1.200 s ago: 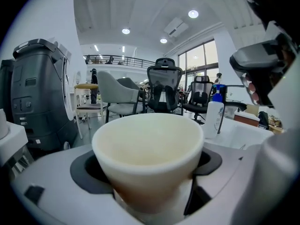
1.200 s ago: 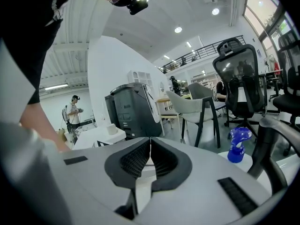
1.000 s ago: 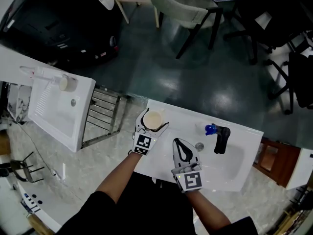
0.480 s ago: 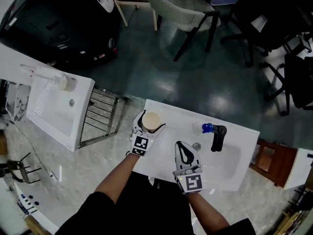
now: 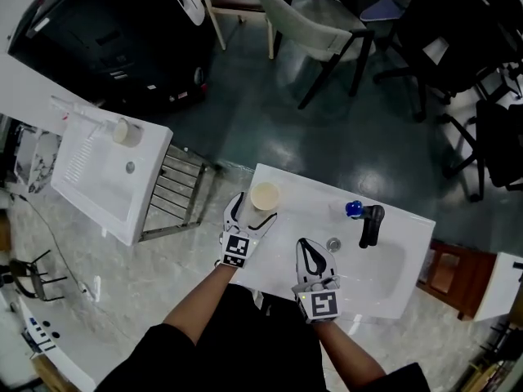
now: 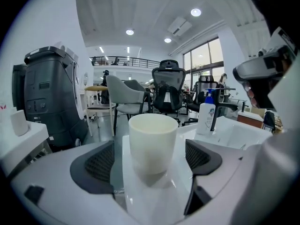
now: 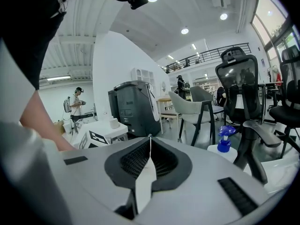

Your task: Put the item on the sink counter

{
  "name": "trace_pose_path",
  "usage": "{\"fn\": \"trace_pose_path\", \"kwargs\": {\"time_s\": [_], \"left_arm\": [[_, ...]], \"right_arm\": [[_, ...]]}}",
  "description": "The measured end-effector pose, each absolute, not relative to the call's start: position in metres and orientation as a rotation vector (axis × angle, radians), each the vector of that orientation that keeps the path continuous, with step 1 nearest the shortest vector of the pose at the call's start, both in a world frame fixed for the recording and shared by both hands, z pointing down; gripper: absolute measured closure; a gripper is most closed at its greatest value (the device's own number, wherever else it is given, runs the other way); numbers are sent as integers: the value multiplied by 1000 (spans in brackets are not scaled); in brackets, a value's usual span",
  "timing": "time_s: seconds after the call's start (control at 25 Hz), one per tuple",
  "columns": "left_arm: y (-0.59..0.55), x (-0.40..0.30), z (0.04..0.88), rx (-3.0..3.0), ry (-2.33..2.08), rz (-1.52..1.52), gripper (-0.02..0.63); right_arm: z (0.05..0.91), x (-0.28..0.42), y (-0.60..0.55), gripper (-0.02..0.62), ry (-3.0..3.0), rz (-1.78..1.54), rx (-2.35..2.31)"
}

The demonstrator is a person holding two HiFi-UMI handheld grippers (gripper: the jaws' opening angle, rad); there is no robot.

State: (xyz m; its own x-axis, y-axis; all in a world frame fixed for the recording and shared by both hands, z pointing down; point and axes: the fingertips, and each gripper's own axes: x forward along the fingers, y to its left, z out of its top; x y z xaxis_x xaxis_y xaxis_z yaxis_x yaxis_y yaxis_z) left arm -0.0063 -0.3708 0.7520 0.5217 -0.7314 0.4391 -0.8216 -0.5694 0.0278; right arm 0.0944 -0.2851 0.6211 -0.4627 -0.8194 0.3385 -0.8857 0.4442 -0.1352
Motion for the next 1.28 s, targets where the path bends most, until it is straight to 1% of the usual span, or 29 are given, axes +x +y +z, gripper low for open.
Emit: {"fn": "trace_pose_path", "kwargs": {"time_s": [0.12,0.32,0.64,0.88,1.04,1.28], "left_arm": [[-352,-16,736,2534,-1333,553,144],[-310,-28,720,2513,-1318,531,146],[-242,-49,671,2448,-1298,383,146],[-171,-81,612,2461,-1308,246,146],[-124,-95,579,2436,-1222,179,147],[-63,-128,524,2435,-1283,70,147]], "right_arm": [[619,90,-271,563,-2447,453,1470],[595,79,-249,563,-2460,397,1513],[570,99,-203,563,-2362,415,1711],[545,68,-153,563,-2387,355,1705],[530,38,-112,563,-2408,358,1671],[508,1,-45,563,-2417,365,1662]]}}
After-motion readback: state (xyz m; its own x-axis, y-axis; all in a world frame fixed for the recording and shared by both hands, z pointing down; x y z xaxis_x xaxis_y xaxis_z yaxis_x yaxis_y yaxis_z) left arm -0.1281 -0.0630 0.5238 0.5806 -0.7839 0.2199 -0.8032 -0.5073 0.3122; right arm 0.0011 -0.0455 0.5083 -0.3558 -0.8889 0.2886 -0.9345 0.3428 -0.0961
